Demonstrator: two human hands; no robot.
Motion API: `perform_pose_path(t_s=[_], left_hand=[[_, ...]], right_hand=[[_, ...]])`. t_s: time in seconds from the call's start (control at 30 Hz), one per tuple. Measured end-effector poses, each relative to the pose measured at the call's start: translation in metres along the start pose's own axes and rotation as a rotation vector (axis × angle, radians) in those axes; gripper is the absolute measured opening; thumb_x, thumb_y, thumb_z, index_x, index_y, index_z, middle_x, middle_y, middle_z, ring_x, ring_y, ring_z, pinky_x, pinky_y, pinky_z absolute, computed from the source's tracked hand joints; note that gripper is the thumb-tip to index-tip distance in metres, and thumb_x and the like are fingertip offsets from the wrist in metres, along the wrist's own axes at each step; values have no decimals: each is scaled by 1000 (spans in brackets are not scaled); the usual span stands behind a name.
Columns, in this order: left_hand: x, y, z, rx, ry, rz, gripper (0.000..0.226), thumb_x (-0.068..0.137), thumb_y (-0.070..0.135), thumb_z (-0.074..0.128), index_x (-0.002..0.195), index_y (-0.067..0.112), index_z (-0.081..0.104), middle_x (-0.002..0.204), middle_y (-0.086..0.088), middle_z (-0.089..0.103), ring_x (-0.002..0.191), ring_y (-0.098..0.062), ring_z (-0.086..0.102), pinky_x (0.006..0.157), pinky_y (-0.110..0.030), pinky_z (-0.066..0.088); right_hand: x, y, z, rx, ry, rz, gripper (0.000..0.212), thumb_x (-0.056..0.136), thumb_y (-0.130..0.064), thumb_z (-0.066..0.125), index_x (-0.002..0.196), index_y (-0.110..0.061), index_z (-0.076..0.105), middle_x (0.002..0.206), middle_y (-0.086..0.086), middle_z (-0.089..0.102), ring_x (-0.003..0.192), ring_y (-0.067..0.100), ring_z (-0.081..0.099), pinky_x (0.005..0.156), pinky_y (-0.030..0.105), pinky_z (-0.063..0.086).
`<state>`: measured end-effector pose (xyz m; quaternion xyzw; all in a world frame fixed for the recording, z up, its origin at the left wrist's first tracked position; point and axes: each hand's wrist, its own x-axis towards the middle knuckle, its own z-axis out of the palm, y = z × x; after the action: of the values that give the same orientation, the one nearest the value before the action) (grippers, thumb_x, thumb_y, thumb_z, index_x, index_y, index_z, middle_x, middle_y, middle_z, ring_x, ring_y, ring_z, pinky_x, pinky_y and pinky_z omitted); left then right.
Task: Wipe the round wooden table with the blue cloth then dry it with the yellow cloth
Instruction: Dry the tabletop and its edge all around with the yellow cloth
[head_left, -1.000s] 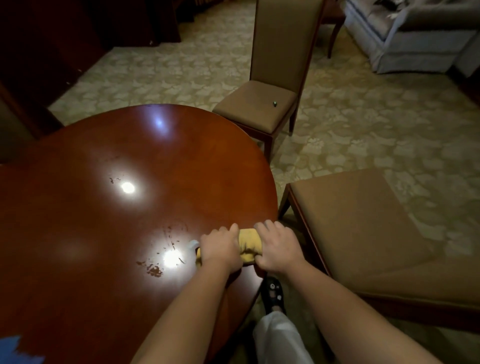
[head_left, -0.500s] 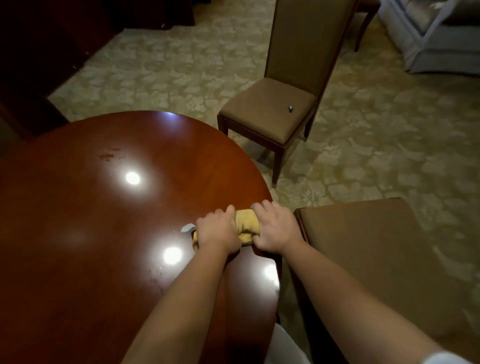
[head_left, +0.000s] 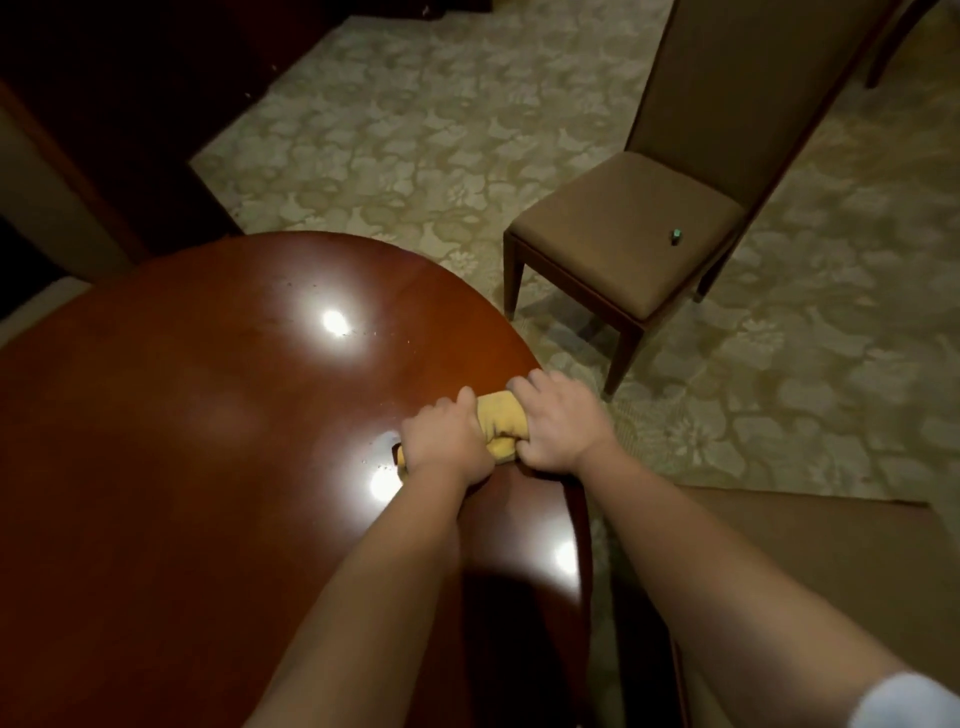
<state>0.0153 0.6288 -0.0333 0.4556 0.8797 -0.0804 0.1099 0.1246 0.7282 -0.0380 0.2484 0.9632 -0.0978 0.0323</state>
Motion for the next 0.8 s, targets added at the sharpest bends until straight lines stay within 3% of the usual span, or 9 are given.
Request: perform_pose_path(t_s=[0.23, 0.47, 0.67, 0.8], left_hand=[[-48, 6, -5, -26, -119, 1, 45, 79, 37, 60, 113, 18, 37, 111, -8, 57, 103, -29, 58, 71, -33, 40], [-126, 7, 17, -36, -112, 45, 45, 79, 33, 61, 115, 19, 37, 114, -6, 57, 106, -27, 56, 78, -35, 41], [-126, 6, 18, -54, -98, 15, 46, 79, 37, 62, 114, 20, 38, 115, -5, 55, 106, -26, 55, 80, -37, 41], [-107, 4, 20, -86, -76, -20, 44, 79, 42, 58, 112, 20, 38, 110, -5, 57, 101, -25, 56, 74, -34, 39]], right_hand=[[-42, -20, -7, -9, -97, 54, 58, 76, -40, 61, 126, -21, 40, 116, 6, 46, 109, 28, 46, 85, 40, 40], [-120, -56, 8, 6, -145, 116, 61, 76, -39, 60, 130, -23, 37, 119, 4, 44, 111, 27, 44, 88, 39, 40], [-116, -56, 8, -9, -121, 98, 60, 75, -40, 60, 129, -23, 39, 118, 2, 46, 108, 24, 45, 85, 38, 42], [-90, -45, 9, -56, -134, 8, 60, 74, -43, 58, 128, -22, 41, 116, 0, 47, 104, 22, 46, 83, 36, 42]])
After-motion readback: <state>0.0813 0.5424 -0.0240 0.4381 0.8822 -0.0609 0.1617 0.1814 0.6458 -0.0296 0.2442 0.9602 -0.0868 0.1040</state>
